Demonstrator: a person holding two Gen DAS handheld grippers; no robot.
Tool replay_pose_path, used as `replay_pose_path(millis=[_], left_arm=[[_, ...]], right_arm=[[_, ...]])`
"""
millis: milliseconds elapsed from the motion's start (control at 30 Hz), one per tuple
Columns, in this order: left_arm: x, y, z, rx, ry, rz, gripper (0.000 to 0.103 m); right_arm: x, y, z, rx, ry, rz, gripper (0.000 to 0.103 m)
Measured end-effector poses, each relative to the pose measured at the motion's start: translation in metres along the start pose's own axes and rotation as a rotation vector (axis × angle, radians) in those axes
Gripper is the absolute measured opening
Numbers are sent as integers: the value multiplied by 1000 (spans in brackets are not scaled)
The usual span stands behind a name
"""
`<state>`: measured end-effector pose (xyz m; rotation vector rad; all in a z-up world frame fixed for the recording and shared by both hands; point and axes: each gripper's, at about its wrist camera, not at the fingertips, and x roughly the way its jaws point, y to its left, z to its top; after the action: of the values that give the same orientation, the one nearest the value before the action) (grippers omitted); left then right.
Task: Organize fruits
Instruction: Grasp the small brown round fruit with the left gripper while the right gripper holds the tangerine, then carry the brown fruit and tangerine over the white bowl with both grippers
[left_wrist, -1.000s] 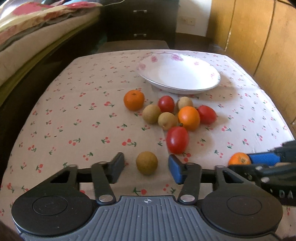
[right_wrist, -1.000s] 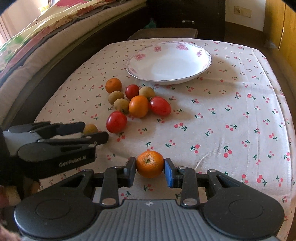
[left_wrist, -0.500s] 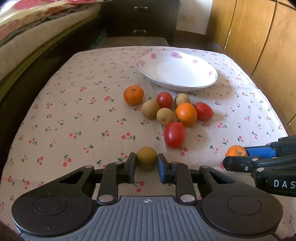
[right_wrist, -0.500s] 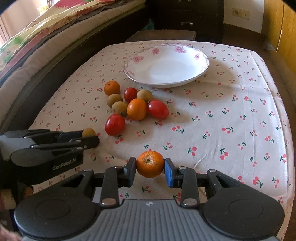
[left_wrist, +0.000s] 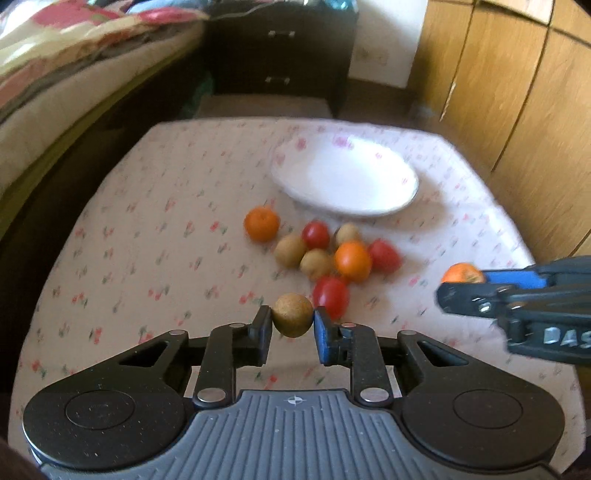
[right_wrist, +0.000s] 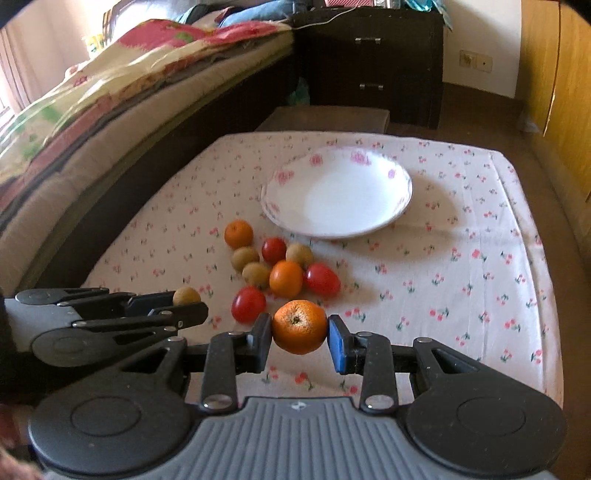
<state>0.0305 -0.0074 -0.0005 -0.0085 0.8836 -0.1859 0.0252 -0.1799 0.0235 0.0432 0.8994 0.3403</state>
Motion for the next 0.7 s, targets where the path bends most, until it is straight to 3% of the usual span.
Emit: replay_pose_path(millis=[267, 700], left_arm=[[17, -3, 48, -36, -54, -60, 32], [76, -11, 96, -25, -36, -48, 32]], right_arm=[[22, -11, 45, 2, -26, -20, 34], [74, -38, 88, -1, -27, -62, 34]])
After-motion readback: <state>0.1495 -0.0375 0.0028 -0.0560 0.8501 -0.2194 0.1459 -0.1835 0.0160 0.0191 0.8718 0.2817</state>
